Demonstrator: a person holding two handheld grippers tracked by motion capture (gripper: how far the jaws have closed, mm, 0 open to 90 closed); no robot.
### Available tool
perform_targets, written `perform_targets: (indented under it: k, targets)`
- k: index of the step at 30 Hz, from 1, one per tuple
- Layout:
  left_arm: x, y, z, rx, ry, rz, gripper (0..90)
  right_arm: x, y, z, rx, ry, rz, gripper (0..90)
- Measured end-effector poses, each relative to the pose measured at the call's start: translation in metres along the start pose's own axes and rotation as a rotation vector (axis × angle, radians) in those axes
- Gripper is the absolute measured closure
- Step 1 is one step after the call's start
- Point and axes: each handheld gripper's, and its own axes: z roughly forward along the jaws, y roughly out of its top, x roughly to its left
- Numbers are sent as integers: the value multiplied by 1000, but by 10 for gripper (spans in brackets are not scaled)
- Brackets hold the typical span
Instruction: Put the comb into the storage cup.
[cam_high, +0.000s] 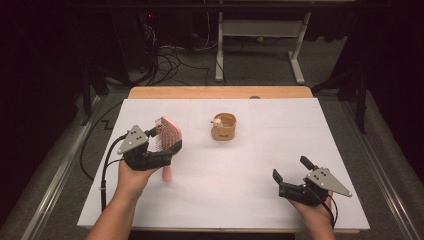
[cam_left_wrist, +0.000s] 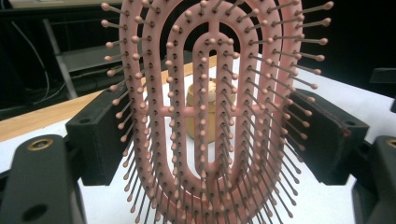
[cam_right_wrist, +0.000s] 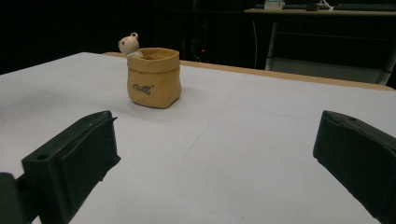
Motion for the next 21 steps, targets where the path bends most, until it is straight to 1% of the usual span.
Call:
perform_targets:
  k: [3, 5, 9, 13, 15, 21]
  targets:
    - [-7, 0, -1, -6, 3, 22, 199, 1, 0, 0, 0, 2, -6, 5]
    - [-10, 0, -1, -10, 0, 25, 199, 1, 0, -1, -2, 1, -5, 5]
    - [-15, -1, 2, 0, 2, 43, 199, 1, 1, -1, -3, 3, -1, 5]
    - [-20, -2, 4, 2, 2, 50, 199, 2, 1, -1, -4, 8, 0, 5]
    - [-22, -1, 4, -7, -2, 54, 199, 3, 1, 0, -6, 11, 4, 5]
    - [-27, 0, 4, -19, -11, 60, 199, 8, 4, 7, 1, 35, 1, 4]
